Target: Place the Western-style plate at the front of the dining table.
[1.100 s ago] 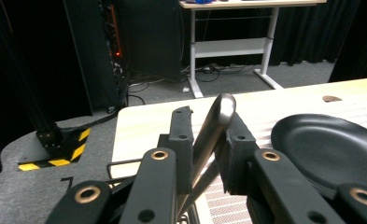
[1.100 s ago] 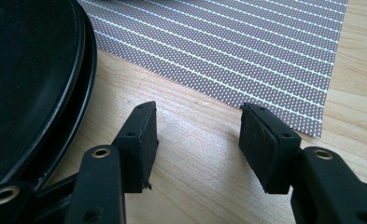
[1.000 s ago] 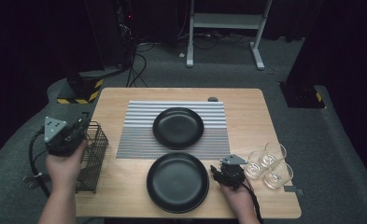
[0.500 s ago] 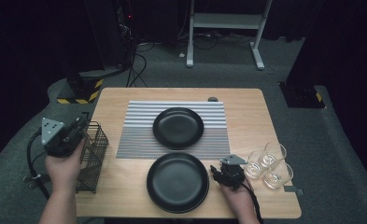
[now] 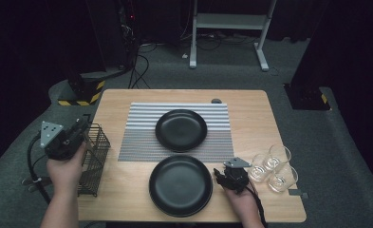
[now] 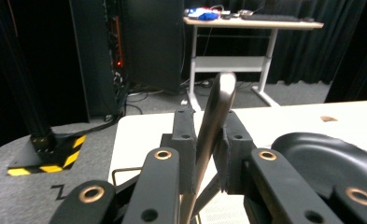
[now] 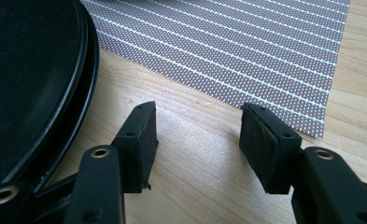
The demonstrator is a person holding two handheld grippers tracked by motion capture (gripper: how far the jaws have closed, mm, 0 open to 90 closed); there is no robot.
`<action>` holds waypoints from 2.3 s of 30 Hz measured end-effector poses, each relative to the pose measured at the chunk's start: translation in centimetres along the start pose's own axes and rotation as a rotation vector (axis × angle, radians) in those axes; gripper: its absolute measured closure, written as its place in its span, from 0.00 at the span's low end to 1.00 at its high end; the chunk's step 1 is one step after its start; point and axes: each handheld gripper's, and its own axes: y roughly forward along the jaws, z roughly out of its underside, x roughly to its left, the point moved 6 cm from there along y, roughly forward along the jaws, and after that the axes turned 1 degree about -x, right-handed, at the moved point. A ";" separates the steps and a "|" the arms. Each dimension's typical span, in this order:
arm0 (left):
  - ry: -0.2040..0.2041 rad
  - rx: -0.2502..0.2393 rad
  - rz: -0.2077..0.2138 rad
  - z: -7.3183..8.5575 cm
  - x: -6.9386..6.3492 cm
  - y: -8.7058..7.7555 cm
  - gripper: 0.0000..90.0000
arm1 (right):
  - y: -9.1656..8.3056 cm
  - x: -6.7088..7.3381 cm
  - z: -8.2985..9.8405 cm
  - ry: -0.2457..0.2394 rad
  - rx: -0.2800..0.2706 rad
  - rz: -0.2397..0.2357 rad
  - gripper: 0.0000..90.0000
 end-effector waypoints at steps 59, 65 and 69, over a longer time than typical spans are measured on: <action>0.020 -0.104 -0.036 -2.3 -0.3 -2.3 0.92 | 0.0 0.0 0.0 -0.002 0.000 -0.001 0.51; 0.012 -0.142 -0.035 -2.9 -0.3 -2.7 0.92 | 0.0 0.0 0.0 -0.002 0.000 -0.001 0.51; 0.026 -0.162 -0.045 -3.4 -0.5 -3.1 0.92 | 0.0 0.0 0.0 -0.002 0.001 0.000 0.51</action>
